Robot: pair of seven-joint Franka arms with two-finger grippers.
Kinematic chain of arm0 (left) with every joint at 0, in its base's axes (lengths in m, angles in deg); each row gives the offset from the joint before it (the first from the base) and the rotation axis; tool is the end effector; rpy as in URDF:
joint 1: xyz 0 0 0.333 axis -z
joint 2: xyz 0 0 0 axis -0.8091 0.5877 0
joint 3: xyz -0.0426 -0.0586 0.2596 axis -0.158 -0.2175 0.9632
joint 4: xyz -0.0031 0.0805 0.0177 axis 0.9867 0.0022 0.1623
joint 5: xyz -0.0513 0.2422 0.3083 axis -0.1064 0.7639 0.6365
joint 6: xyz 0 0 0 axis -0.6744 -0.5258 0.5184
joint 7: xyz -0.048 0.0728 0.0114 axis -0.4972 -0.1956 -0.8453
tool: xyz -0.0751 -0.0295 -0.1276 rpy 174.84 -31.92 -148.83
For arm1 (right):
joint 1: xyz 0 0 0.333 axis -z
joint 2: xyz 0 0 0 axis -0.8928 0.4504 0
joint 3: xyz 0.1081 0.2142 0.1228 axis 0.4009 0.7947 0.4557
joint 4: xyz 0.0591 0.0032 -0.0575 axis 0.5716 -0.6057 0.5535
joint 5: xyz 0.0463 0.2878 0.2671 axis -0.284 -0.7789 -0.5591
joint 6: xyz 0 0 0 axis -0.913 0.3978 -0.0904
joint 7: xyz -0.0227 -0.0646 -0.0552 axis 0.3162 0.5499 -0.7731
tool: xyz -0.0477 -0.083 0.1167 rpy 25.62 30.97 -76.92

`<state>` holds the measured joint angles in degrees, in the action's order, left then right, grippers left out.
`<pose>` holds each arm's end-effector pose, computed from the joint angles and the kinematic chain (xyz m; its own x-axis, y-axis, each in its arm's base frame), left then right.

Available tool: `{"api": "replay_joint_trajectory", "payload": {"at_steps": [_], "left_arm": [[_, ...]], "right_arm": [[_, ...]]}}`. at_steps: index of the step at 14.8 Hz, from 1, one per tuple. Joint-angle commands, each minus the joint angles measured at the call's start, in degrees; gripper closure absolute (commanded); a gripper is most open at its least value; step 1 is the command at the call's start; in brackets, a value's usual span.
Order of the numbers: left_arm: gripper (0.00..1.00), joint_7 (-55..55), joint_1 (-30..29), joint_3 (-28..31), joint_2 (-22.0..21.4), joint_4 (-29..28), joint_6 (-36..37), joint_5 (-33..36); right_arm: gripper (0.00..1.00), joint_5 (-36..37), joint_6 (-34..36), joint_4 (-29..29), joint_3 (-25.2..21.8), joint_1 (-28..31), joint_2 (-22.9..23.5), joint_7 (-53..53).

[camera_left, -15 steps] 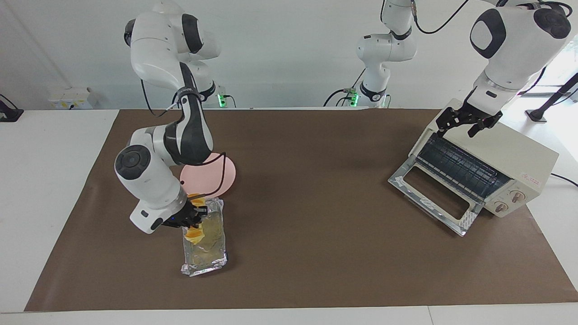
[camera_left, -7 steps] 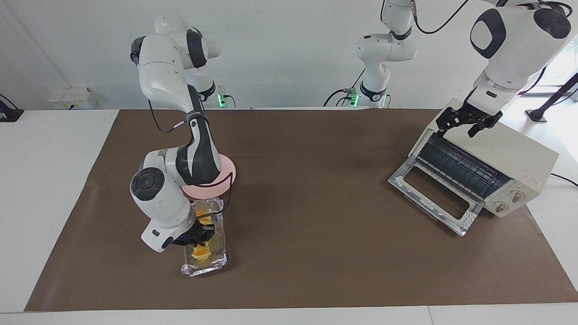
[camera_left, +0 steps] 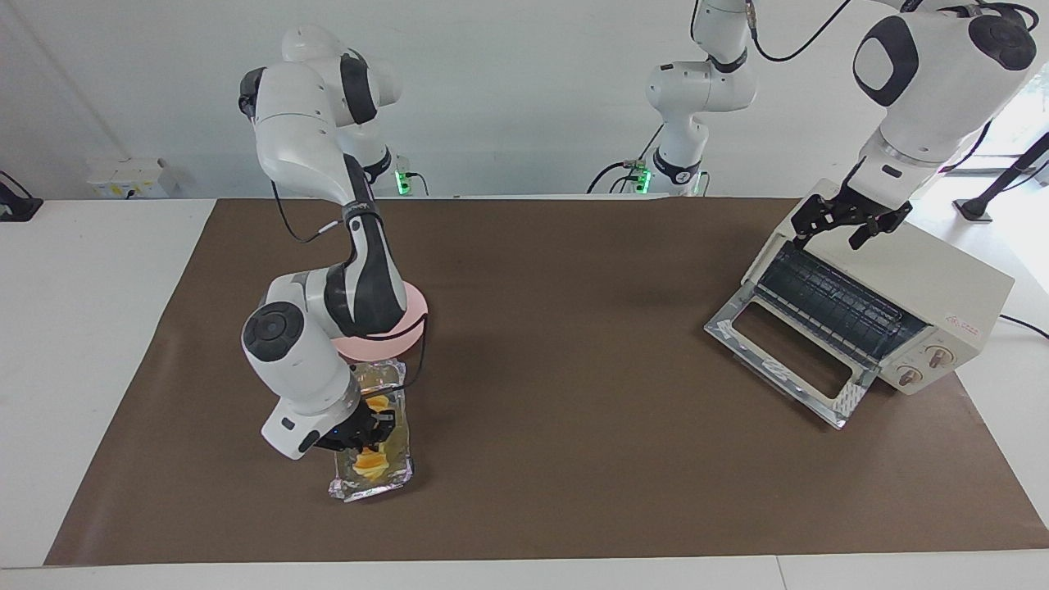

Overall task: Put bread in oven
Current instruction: 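Carry the bread with the right gripper into the foil tray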

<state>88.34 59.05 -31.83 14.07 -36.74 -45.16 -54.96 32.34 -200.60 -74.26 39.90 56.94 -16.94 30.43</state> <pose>0.5527 0.0016 0.4816 0.9973 -0.0667 -0.0309 -0.0663 -0.9977 0.0148 0.7337 0.1011 0.2546 0.9856 0.1502 0.0777 0.1555 -0.9855 -0.0677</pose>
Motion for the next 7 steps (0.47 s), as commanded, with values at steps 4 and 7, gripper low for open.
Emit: {"api": "replay_joint_trajectory", "payload": {"at_steps": [4, 7], "left_arm": [[0.00, 0.2, 0.2, 0.2, -1.4, -1.3, -0.3, -0.4], [0.00, 0.2, 0.2, 0.2, -1.4, -1.3, -0.3, -0.4]], "right_arm": [[0.04, -0.9, 5.0, 1.0, 0.0, 1.5, -0.8, 1.1], [0.04, -0.7, 6.5, 1.0, 0.0, 3.0, -0.9, 1.2]]}}
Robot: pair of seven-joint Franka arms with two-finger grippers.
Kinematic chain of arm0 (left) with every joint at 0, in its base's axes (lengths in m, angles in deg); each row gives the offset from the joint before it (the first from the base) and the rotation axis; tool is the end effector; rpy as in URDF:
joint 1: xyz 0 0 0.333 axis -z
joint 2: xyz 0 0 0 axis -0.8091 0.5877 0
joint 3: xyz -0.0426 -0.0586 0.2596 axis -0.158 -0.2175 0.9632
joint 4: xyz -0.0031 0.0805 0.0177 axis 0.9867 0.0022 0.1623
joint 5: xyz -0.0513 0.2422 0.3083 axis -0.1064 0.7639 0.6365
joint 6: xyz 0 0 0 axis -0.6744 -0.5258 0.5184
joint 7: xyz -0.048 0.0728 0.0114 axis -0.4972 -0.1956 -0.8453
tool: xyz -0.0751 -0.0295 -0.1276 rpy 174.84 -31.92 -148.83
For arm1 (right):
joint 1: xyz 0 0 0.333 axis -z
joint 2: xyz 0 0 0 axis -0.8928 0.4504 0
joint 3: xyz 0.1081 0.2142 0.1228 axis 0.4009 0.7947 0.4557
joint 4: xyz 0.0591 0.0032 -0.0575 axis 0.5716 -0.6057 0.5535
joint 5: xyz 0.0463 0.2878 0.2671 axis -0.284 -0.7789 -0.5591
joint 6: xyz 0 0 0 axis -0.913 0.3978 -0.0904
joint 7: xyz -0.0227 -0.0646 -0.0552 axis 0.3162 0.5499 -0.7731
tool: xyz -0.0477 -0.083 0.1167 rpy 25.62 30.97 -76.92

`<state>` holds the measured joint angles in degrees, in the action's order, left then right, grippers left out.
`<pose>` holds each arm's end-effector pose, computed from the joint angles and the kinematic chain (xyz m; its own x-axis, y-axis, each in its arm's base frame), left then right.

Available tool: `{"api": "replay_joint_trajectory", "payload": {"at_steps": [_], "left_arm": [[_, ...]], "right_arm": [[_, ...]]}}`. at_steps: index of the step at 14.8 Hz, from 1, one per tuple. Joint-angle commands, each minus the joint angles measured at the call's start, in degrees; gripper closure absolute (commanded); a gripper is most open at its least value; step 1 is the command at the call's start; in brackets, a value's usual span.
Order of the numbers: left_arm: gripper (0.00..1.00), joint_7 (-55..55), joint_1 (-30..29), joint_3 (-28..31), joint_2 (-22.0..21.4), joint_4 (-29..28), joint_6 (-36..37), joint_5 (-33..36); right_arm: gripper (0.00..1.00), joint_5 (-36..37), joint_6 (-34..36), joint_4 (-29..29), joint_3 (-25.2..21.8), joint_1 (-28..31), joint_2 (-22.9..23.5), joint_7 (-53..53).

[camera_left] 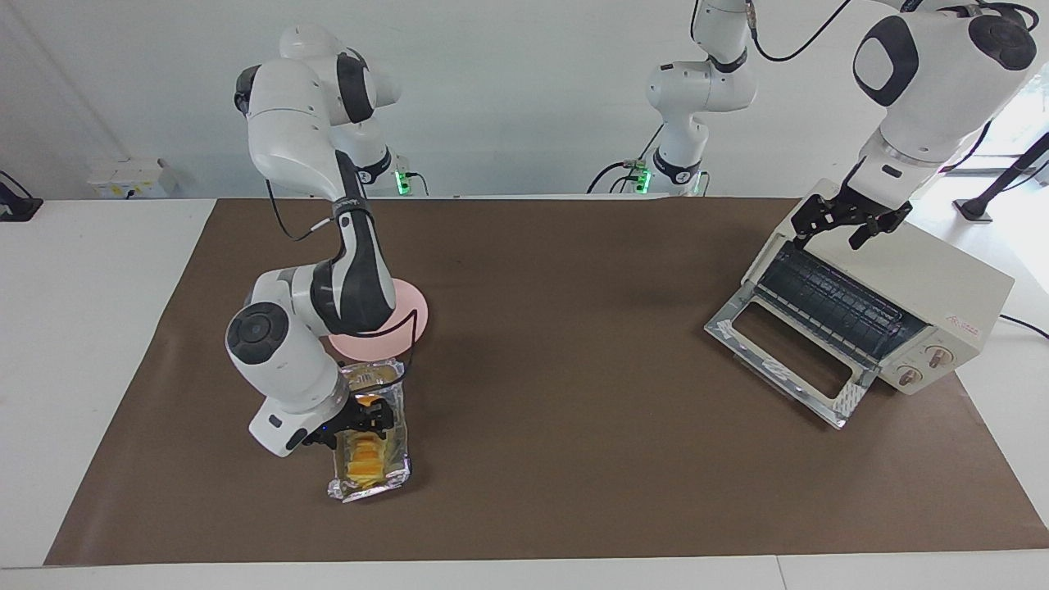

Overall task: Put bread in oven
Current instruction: 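Carry the bread with the right gripper into the foil tray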

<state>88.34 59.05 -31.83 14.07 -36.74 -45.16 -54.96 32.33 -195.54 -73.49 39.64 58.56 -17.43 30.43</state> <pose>0.5527 0.0016 0.4816 0.9973 -0.0667 -0.0309 -0.0663 -0.9977 0.0148 0.7269 0.0775 0.2590 0.9921 0.1253 0.0116 0.1258 -0.9897 -0.0682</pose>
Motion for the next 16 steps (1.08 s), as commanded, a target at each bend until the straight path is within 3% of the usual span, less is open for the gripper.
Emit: {"api": "replay_joint_trajectory", "payload": {"at_steps": [1, 3, 5, 10, 12, 14, 16], "left_arm": [[0.00, 0.2, 0.2, 0.2, -1.4, -1.3, -0.3, -0.4], [0.00, 0.2, 0.2, 0.2, -1.4, -1.3, -0.3, -0.4], [0.00, 0.2, 0.2, 0.2, -1.4, -1.3, -0.3, -0.4], [0.00, 0.2, 0.2, 0.2, -1.4, -1.3, -0.3, -0.4], [0.00, 0.2, 0.2, 0.2, -1.4, -1.3, -0.3, -0.4], [0.00, 0.2, 0.2, 0.2, -1.4, -1.3, -0.3, -0.4], [0.00, 0.2, 0.2, 0.2, -1.4, -1.3, -0.3, -0.4]], "right_arm": [[0.04, -0.3, 1.7, 0.2, 0.2, 1.9, -0.3, 1.4], [0.05, 0.1, 1.5, 0.2, 0.1, 2.3, -0.4, 1.5], [0.13, 0.2, 0.7, -0.1, 0.1, 2.6, -0.4, 2.3], [0.32, 0.2, -7.3, -8.5, 0.0, 2.7, -2.6, 7.1], [0.60, 0.3, -7.2, -8.5, 0.0, 2.8, -2.6, 7.6], [1.00, 0.3, -7.2, -8.5, 0.0, 2.8, -2.6, 7.6], [1.00, 0.2, -7.2, -8.5, 0.0, 2.7, -2.6, 7.6]]}}
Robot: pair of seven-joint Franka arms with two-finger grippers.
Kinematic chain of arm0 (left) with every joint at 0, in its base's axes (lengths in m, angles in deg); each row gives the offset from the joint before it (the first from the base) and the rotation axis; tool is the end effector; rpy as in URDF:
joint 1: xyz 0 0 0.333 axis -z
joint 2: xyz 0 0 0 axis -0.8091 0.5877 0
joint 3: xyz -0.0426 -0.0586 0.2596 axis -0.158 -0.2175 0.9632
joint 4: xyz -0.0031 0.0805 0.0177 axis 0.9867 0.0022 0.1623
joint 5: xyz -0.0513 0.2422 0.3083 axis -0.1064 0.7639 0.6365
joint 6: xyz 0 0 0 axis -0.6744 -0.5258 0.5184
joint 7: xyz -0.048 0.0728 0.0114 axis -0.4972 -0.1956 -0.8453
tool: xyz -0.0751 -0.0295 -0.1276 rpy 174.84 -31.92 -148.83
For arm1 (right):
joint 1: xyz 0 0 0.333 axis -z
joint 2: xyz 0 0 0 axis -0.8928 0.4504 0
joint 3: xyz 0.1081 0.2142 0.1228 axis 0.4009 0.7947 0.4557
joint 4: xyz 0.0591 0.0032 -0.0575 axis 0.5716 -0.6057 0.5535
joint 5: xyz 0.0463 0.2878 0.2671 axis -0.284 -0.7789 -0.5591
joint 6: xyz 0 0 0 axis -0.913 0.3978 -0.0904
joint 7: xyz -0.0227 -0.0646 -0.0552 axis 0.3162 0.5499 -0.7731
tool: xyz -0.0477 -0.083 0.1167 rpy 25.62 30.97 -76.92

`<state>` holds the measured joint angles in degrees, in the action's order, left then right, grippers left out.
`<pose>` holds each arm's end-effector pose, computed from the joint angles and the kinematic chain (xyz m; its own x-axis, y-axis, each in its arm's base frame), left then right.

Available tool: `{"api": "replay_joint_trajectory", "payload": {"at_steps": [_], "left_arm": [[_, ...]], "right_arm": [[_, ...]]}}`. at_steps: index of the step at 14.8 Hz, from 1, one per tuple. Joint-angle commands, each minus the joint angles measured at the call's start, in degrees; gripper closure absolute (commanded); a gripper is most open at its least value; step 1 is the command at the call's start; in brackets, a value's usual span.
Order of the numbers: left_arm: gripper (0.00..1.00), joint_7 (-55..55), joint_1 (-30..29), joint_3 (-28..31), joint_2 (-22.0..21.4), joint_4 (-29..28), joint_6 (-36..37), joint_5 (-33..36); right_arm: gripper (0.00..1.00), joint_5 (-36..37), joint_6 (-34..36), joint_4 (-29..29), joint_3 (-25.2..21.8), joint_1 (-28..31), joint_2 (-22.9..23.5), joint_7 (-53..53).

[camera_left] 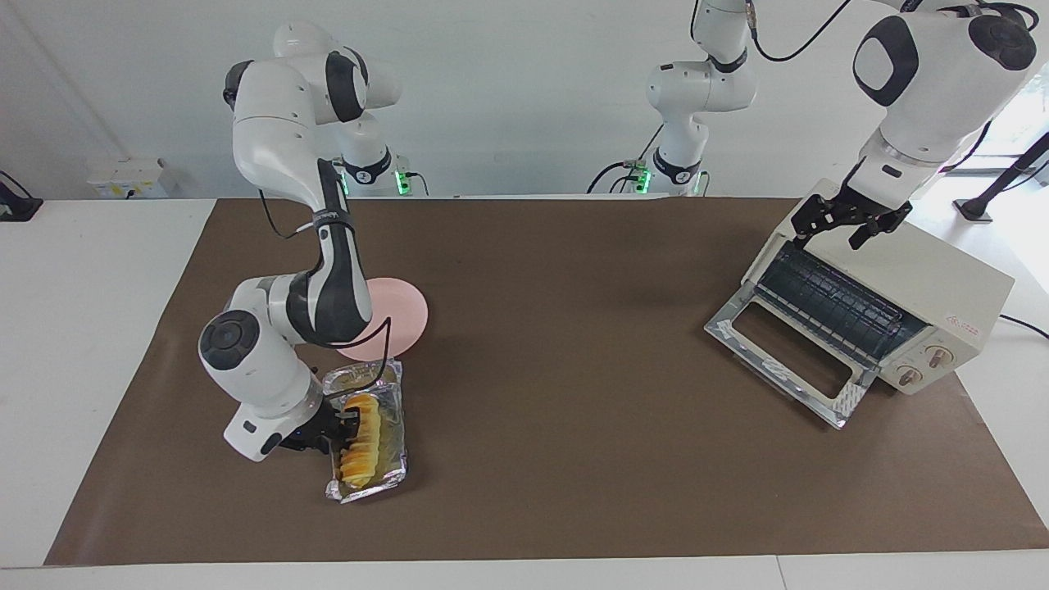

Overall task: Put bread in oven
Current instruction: 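Carry the bread with the right gripper into the foil tray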

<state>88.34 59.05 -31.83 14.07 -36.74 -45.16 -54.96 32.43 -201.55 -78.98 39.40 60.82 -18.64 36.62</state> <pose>0.5527 0.0016 0.4816 0.9973 -0.0667 -0.0309 -0.0663 -0.9977 0.0148 0.7261 0.0456 0.2379 0.9816 0.1851 0.0476 0.1877 -0.9807 -0.0555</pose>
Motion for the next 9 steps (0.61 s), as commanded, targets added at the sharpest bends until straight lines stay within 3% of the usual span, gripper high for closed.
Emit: {"api": "replay_joint_trajectory", "payload": {"at_steps": [1, 9], "left_arm": [[0.00, 0.2, 0.2, 0.2, -1.4, -1.3, -0.3, -0.4], [0.00, 0.2, 0.5, 0.2, -1.4, -1.3, -0.2, -0.4]], "right_arm": [[1.00, 0.0, -1.2, -3.0, 0.3, 0.5, -1.4, 1.4], [1.00, -0.9, 2.8, -2.3, 0.7, 1.2, -3.4, 1.4]]}}
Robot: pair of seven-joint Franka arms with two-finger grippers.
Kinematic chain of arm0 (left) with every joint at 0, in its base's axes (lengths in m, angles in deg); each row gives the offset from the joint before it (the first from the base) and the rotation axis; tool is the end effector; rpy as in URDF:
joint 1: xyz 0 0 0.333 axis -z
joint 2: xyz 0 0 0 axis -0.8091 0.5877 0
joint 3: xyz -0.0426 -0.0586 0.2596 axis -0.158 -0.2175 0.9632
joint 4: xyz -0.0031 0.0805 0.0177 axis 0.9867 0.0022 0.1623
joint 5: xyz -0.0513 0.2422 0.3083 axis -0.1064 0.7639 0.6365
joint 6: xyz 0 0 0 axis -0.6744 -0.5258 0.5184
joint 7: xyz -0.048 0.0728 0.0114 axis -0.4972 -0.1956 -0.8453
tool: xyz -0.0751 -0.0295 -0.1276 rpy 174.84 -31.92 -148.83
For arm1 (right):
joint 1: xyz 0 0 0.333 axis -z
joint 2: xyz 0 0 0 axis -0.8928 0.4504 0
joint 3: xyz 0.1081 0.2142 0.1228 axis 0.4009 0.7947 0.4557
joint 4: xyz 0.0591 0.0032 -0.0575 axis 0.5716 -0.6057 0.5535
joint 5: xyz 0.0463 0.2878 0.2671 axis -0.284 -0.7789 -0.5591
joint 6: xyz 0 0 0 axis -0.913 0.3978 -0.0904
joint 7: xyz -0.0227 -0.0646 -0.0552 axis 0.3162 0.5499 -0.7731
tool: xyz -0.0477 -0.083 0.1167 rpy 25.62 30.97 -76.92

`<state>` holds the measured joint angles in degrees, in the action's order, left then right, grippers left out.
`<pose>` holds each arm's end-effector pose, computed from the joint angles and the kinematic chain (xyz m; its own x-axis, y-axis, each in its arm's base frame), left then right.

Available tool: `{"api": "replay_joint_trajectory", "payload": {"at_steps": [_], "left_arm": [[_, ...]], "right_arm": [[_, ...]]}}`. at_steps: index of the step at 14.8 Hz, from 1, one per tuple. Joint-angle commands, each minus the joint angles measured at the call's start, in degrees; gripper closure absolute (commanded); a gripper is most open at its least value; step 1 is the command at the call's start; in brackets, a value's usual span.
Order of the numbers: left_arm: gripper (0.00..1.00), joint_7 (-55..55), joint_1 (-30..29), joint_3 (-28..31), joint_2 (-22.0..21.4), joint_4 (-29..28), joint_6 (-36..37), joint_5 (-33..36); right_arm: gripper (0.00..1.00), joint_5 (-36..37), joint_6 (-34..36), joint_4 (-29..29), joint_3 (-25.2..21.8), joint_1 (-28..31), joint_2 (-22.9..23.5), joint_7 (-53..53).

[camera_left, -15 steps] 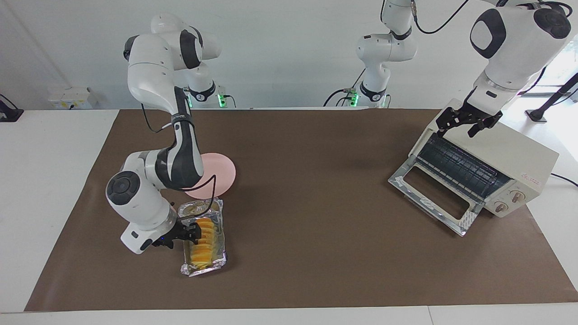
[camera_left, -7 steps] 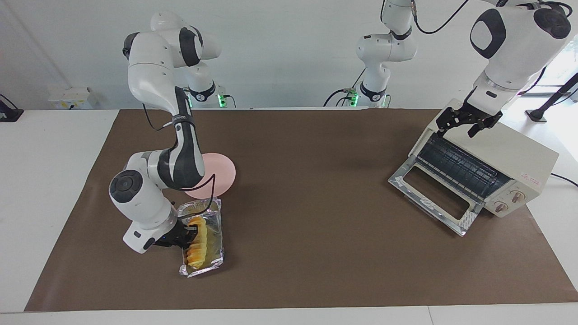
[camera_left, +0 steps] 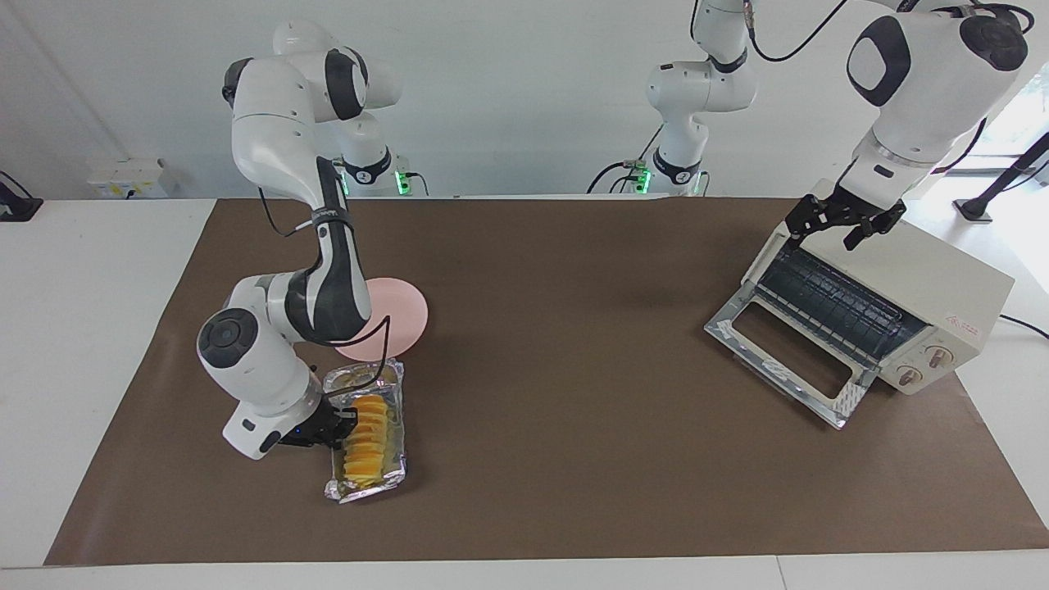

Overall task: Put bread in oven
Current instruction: 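Carry the bread with the right gripper into the foil tray, then push the foil tray with the right gripper toward the oven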

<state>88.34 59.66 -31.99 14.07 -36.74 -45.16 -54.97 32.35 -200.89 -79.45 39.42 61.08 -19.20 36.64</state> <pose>0.5526 -0.0059 0.4816 0.9963 -0.0801 -0.0308 -0.0797 -0.9967 0.0149 0.7237 0.0427 0.2400 0.9827 0.1815 0.0380 0.1835 -0.9813 -0.0585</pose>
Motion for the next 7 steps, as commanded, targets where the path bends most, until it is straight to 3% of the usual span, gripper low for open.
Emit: {"api": "replay_joint_trajectory", "payload": {"at_steps": [1, 7], "left_arm": [[0.00, 0.2, -0.1, 0.5, -1.4, -1.3, -0.1, -0.4], [0.00, 0.1, 0.6, 0.3, -1.4, -1.3, -0.4, -0.4]], "right_arm": [[1.00, -0.9, 3.4, -1.7, 0.9, 0.8, -3.5, 1.3], [1.00, -6.5, 12.6, 1.4, 1.1, -3.1, -6.5, -6.8]]}}
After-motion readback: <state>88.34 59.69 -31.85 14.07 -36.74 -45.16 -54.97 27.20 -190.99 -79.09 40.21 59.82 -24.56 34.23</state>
